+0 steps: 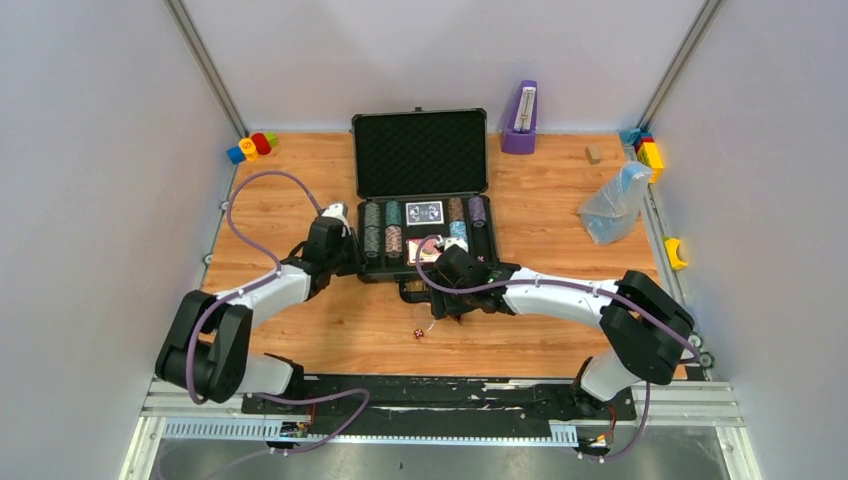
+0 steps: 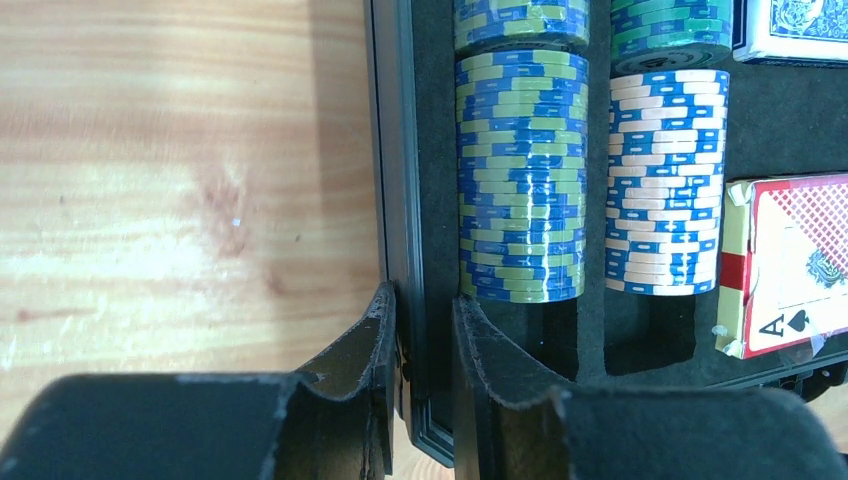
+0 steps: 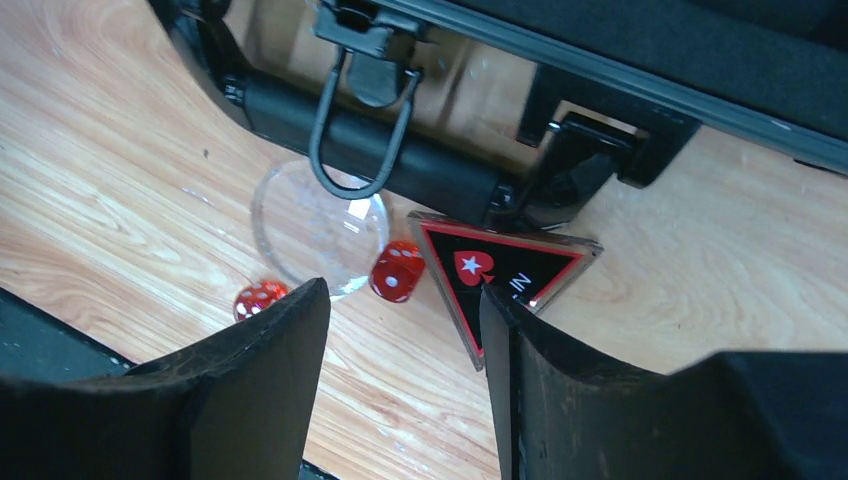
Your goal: Pack up texas hold em set
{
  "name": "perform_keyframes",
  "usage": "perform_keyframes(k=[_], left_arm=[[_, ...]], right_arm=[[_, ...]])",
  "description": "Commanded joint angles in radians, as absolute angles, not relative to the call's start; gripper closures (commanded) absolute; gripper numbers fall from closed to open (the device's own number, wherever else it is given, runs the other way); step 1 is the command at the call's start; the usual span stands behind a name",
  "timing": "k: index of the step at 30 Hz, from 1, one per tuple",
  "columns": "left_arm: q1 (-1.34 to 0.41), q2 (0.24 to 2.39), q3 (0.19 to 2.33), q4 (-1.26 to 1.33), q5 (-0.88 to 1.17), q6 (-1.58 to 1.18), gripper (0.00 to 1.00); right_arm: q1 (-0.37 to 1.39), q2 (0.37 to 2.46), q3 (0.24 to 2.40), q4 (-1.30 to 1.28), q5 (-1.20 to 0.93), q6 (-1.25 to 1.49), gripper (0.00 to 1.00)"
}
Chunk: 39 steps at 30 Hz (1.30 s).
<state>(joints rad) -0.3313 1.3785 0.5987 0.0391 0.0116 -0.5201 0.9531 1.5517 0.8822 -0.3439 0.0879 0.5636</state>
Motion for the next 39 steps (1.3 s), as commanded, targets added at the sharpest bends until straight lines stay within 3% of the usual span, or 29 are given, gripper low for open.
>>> perform_keyframes(k=[1, 14, 17, 21, 25, 27, 30, 39], left_arm=[[-0.360, 1.246, 0.556, 0.036, 0.003, -0.601, 0.97], [-0.373, 1.012, 0.601, -0.224, -0.061, -0.548, 0.44], [-0.373, 0.966, 0.615, -0.310, -0.054, -0.540, 0.33], [-0.417, 0.921, 0.613, -0.376, -0.019, -0.561, 0.30], [-0.589, 0.886, 0.595, -0.445, -0.179, -0.639, 0.33], [-0.680, 0.889, 0.597, -0.470, -0.251, -0.685, 0.33], [-0.771, 0.888, 0.582, -0.478, -0.294, -0.759, 0.32], [-1.021, 0.945, 0.575, -0.438, -0.390, -0.909, 0.31]], right_arm=[[0.971, 1.491, 0.851, -0.353, 0.093, 0.592, 0.42], [1.033, 1.553, 0.849, -0.336, 0.099, 0.626, 0.51], [1.047, 1.595, 0.872, -0.340, 0.108, 0.626, 0.58], [1.058, 1.625, 0.891, -0.349, 0.142, 0.629, 0.65], [1.059, 1.619, 0.898, -0.358, 0.189, 0.624, 0.75], [1.060, 1.606, 0.903, -0.367, 0.212, 0.621, 0.71], [1.059, 1.596, 0.913, -0.372, 0.221, 0.610, 0.54], [1.058, 1.657, 0.957, -0.370, 0.241, 0.608, 0.62]])
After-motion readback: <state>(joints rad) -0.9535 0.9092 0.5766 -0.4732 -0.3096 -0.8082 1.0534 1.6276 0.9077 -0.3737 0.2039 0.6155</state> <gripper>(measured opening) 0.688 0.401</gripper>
